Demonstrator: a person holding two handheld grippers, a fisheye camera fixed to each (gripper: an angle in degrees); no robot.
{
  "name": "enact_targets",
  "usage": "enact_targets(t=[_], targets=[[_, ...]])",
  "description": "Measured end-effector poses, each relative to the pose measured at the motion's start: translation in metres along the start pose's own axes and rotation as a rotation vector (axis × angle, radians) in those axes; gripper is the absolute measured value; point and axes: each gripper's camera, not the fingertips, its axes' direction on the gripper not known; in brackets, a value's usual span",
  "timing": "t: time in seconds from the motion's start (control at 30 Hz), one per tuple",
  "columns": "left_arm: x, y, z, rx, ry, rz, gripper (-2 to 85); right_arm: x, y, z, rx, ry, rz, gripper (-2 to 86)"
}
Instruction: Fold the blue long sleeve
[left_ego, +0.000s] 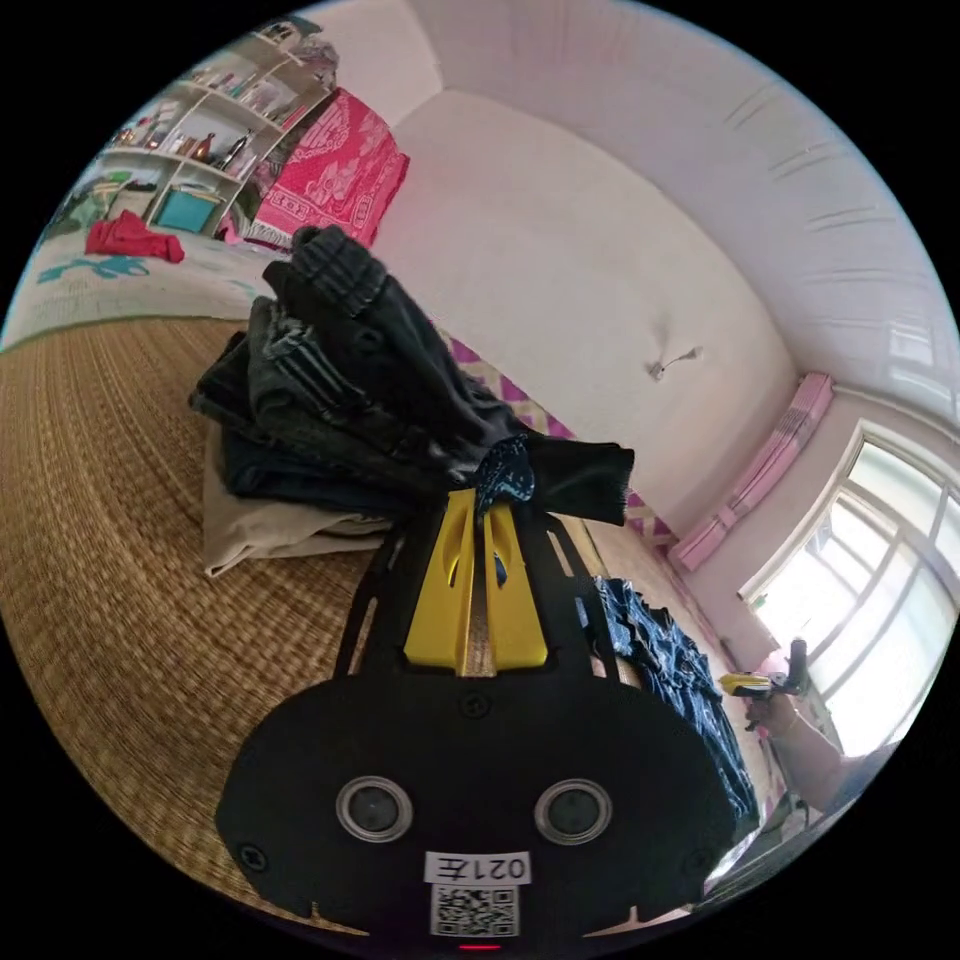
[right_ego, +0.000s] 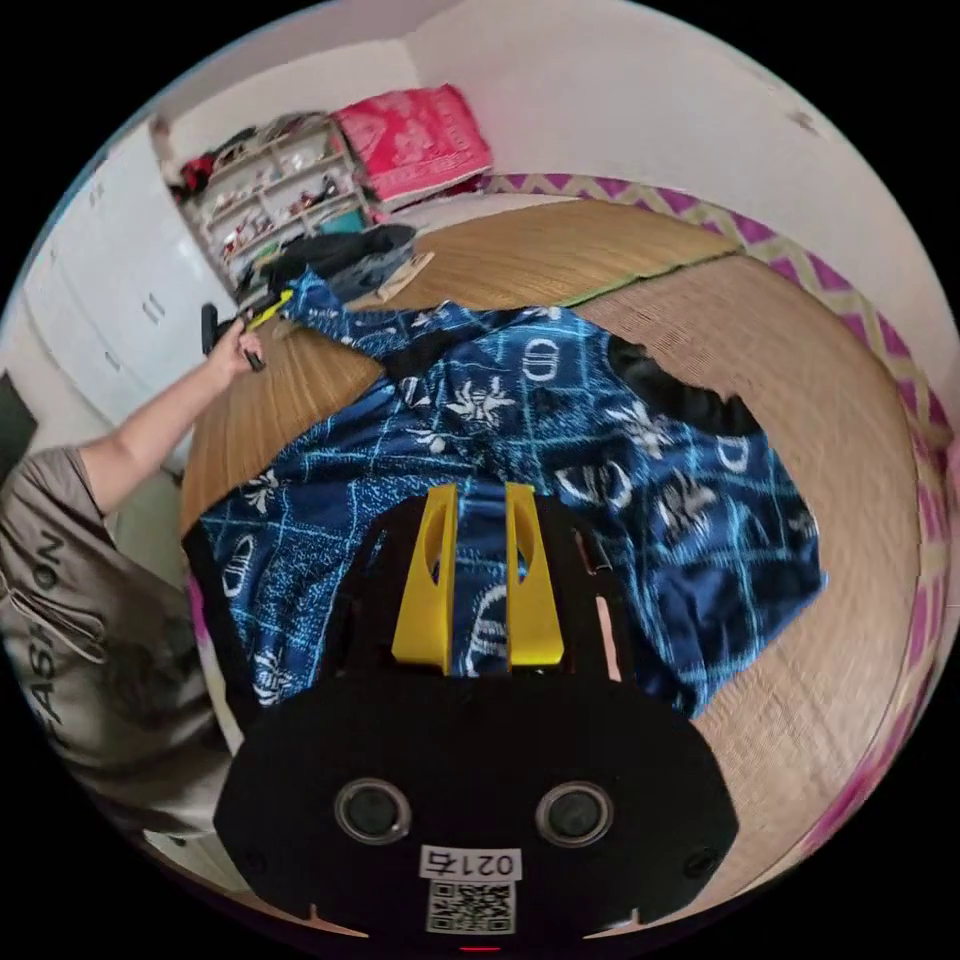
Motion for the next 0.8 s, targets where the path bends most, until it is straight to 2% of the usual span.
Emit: enact_targets(t=[0.2,0.33,0.43,0.5,0.63,0.73,0.8], targets=[[-0.026,0.079,0.017,-0.007,0.081,-0.135,-0.9,-0.093,-0.128,0.109,-0.057,0.12,-0.271,9.0],[-0.034,0.124,0.029,0.002,0.132,-0.188,-0.9,-0.126,-0.167,0.155,-0.076,0.133,-0.341,8.8],[-0.039,0.151,0.036,0.003,0.168,-0.21,-0.9,-0.139,-0.177,0.185,-0.094,0.183,-0.34,5.6],[-0.037,0.163,0.04,0.002,0.186,-0.206,-0.9,-0.131,-0.173,0.179,-0.01,0.143,-0.249,1.5],[-0.031,0.187,0.048,-0.001,0.192,-0.211,-0.9,-0.093,-0.135,0.124,0.236,0.006,0.001,0.2],[-0.027,0.2,0.056,-0.012,0.187,-0.239,-0.9,-0.045,-0.057,0.054,0.44,-0.013,0.227,0.1],[-0.022,0.205,0.061,-0.017,0.179,-0.241,-0.9,-0.001,0.035,-0.007,0.573,0.04,0.401,0.1]])
